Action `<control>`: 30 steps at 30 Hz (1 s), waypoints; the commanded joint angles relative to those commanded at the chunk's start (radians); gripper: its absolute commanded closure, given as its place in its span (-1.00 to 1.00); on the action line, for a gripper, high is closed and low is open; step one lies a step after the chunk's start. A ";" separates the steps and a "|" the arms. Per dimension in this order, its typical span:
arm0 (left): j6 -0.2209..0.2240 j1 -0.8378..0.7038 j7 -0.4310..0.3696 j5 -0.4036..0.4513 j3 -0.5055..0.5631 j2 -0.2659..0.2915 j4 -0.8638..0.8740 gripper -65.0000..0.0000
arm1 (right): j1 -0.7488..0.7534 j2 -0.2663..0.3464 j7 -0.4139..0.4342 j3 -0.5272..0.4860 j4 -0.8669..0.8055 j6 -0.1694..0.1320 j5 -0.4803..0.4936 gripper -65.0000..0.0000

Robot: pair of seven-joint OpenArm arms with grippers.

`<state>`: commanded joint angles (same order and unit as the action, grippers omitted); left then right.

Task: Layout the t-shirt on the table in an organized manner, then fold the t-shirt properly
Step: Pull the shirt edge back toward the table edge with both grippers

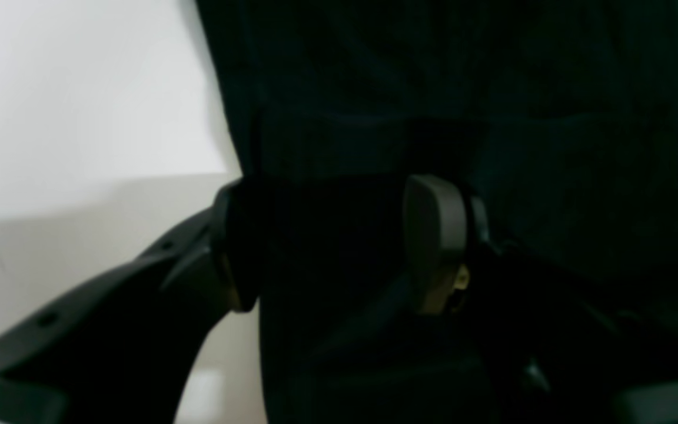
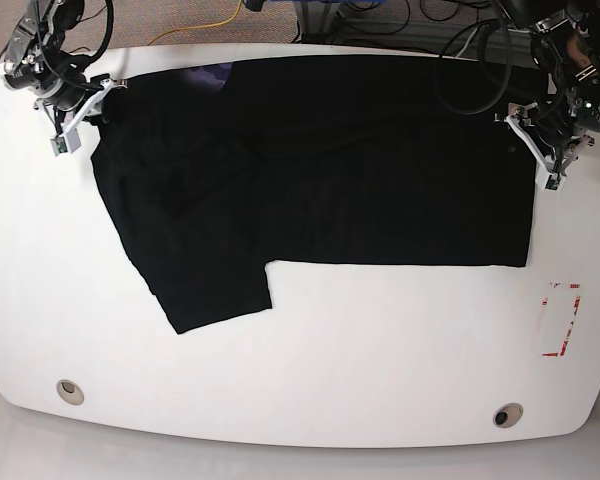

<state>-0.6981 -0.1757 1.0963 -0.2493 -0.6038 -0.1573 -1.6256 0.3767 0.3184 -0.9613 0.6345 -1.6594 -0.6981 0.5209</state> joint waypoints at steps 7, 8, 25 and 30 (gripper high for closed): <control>0.000 -0.021 0.000 0.000 0.002 0.005 0.003 -0.04 | 0.008 0.006 0.052 0.026 0.106 0.000 -0.049 0.55; 0.000 -0.021 0.000 0.002 0.003 0.005 0.003 -0.04 | 0.009 0.006 0.052 0.043 0.112 0.000 -0.049 0.55; 0.000 -0.012 0.002 0.054 0.044 0.029 -0.005 -0.04 | 0.107 -0.028 0.052 0.132 0.097 0.000 -0.098 0.55; 0.000 0.015 0.023 0.049 0.048 0.031 -0.064 -0.04 | 0.117 -0.035 0.049 0.133 -0.020 0.000 -0.098 0.53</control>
<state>-0.6981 -0.1603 1.1193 -0.2002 -0.5562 -0.1266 -1.6901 0.4933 0.2831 -0.9122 0.7679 -1.6794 -0.6981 0.4227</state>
